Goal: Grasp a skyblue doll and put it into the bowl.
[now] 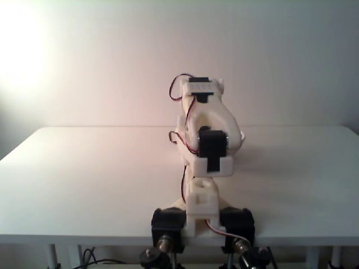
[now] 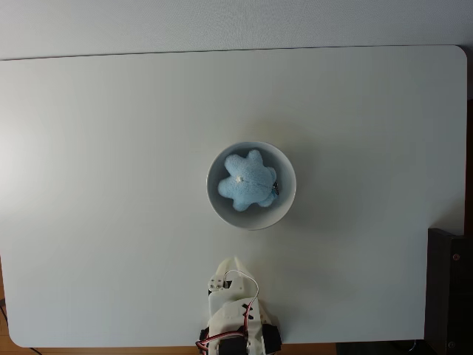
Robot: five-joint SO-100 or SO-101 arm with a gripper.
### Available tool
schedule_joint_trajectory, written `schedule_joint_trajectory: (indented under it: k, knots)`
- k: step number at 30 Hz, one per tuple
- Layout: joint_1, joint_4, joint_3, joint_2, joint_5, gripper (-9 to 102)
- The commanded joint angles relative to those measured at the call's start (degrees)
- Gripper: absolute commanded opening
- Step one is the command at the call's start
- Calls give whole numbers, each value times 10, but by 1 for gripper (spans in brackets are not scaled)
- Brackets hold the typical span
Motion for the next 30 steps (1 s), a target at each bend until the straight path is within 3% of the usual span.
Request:
schedule_joint_trajectory:
  k: [1,10,30]
  knots:
    - [-4,28,-3,171,-4,0]
    - [2,26,83,169,-3,0]
    - [3,25,87,167,-2,0]
